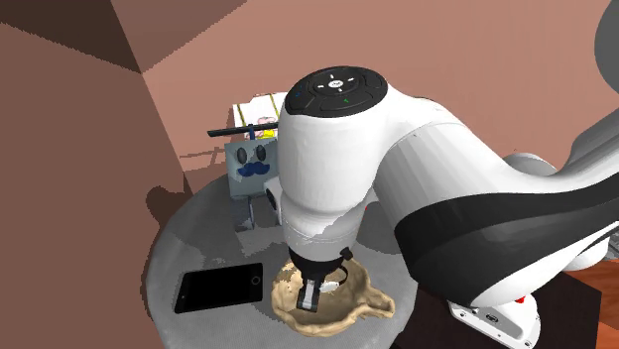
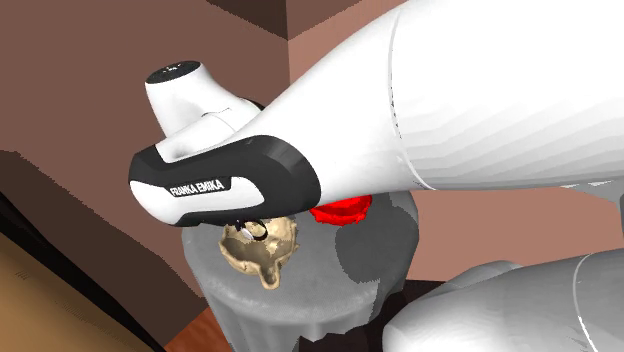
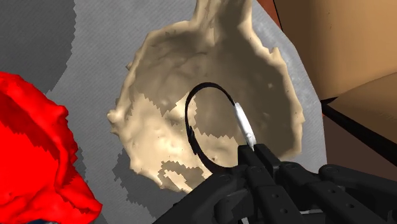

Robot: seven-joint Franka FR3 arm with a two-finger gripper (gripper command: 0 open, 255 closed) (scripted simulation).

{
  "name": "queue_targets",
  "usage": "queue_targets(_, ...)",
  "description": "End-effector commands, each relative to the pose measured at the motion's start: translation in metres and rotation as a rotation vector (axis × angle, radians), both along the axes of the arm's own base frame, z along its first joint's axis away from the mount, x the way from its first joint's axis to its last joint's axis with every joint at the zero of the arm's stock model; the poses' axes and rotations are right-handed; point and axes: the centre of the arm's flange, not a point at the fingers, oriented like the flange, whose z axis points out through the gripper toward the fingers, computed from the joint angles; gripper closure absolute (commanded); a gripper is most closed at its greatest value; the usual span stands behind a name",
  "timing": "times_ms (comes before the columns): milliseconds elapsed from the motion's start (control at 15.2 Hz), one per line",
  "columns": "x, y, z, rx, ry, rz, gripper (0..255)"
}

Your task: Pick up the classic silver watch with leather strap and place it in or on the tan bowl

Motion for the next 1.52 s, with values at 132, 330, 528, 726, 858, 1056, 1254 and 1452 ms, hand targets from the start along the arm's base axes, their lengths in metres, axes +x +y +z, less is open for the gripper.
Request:
queue_targets(132,0.0,-0.001,-0.005,0.0,0.0,0.0,255)
queue_targets(330,0.0,-0.001,-0.005,0.0,0.0,0.0,255)
queue_targets(528,0.0,-0.001,-0.005,0.0,0.0,0.0,0)
queue_targets(726,0.0,-0.001,-0.005,0.0,0.0,0.0,0)
queue_targets(858,0.0,-0.001,-0.005,0.0,0.0,0.0,0)
queue_targets(1056,-0.004,0.0,0.034,0.0,0.0,0.0,0)
queue_targets(1254,-0.006,0.001,0.045,0.0,0.0,0.0,0)
queue_targets(1452,-0.006,0.001,0.045,0.0,0.0,0.0,0)
